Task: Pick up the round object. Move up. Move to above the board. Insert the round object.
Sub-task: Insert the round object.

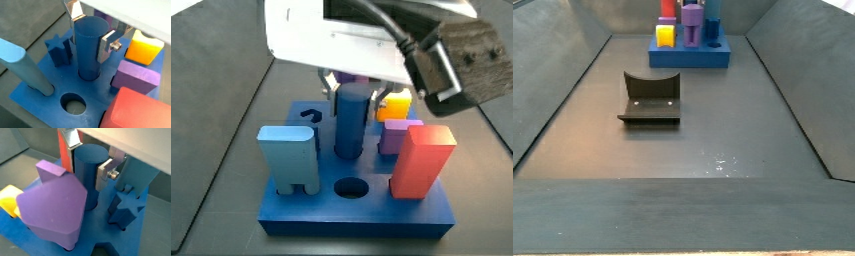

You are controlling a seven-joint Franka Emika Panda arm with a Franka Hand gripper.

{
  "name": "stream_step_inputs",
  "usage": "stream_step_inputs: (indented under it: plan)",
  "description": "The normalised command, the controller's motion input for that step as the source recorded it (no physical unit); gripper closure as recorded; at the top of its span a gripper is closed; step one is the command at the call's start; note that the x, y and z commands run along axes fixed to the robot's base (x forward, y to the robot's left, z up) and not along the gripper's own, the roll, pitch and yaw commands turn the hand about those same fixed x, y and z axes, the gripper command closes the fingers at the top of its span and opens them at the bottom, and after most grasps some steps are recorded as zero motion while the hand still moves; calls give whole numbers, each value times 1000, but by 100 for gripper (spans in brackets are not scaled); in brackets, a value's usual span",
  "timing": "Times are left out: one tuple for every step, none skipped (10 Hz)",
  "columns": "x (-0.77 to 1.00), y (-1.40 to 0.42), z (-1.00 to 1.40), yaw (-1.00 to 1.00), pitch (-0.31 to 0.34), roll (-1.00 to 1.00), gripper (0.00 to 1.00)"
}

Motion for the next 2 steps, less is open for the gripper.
stream_step_inputs:
  plan:
    - [0,83,0,-51,-4,-70,100]
    - [0,0,0,0,0,0,100]
